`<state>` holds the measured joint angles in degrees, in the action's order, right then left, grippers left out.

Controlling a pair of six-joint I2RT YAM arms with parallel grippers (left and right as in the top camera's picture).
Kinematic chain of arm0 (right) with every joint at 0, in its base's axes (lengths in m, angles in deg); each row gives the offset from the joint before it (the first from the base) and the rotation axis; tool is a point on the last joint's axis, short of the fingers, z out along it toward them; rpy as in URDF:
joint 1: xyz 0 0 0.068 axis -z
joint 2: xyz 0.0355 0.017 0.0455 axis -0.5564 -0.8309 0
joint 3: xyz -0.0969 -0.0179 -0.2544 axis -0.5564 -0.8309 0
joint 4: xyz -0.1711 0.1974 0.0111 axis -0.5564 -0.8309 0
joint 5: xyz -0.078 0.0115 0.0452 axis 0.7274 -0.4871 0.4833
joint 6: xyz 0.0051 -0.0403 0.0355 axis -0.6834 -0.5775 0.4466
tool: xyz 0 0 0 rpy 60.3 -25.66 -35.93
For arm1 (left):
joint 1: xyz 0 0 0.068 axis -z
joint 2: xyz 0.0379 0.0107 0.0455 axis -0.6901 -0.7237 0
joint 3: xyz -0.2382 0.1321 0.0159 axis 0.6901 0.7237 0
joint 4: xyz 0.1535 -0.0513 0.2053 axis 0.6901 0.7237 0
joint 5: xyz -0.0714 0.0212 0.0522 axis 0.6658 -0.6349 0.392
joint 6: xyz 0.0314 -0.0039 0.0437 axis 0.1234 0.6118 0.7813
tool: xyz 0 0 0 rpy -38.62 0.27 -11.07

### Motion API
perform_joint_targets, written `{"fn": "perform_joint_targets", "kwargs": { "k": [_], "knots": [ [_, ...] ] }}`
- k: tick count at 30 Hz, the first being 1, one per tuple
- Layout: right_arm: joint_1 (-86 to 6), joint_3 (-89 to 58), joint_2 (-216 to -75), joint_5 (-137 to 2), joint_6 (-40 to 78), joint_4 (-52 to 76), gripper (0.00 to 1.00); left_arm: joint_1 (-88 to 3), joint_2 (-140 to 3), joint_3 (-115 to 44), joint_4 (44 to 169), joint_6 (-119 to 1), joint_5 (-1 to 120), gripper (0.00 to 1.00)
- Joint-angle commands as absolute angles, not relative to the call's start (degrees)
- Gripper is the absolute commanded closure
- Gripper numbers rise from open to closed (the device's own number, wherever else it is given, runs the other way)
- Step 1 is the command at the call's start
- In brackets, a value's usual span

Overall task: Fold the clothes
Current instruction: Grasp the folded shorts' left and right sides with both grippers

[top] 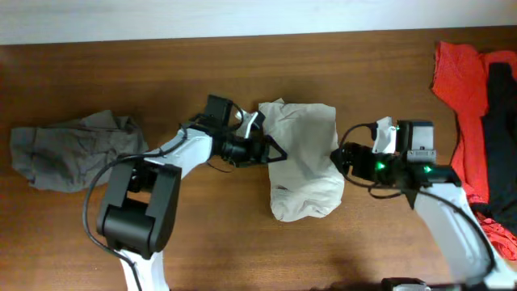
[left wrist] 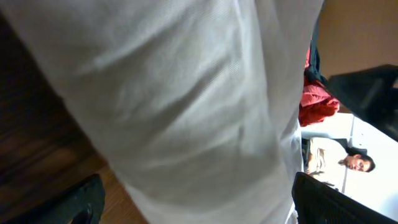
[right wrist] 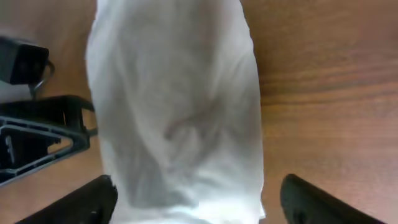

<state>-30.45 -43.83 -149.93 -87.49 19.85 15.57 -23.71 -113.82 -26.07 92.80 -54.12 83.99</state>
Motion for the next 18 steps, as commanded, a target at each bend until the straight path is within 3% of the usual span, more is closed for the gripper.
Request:
{"fn": "perform_joint_targets", "kwargs": {
  "k": [1,4,7,13,18],
  "knots": [
    [-29.86,-43.91,-154.54,-89.74,14.43,17.56,0.08,-22.21,-114.58,-25.92,91.59,-56.61,85.23,0.04],
    [-29.4,-43.91,-158.35,-89.65,14.45,20.79,0.06,-20.52,-114.58,-25.92,90.7,-56.68,84.1,0.06],
    [-28.37,-43.91,-161.04,-89.57,14.45,23.39,0.0,-18.99,-114.58,-25.92,90.57,-56.66,81.89,0.2],
    [-27.3,-43.91,-167.72,-90.07,14.23,29.34,0.01,-17.07,-114.58,-25.92,90.57,-56.59,79.18,0.41],
    [-27.41,-43.91,-174.04,-95.93,12.48,34.32,0.01,-17.07,-114.58,-25.92,90.85,-56.57,79.16,0.43]
  ]
}}
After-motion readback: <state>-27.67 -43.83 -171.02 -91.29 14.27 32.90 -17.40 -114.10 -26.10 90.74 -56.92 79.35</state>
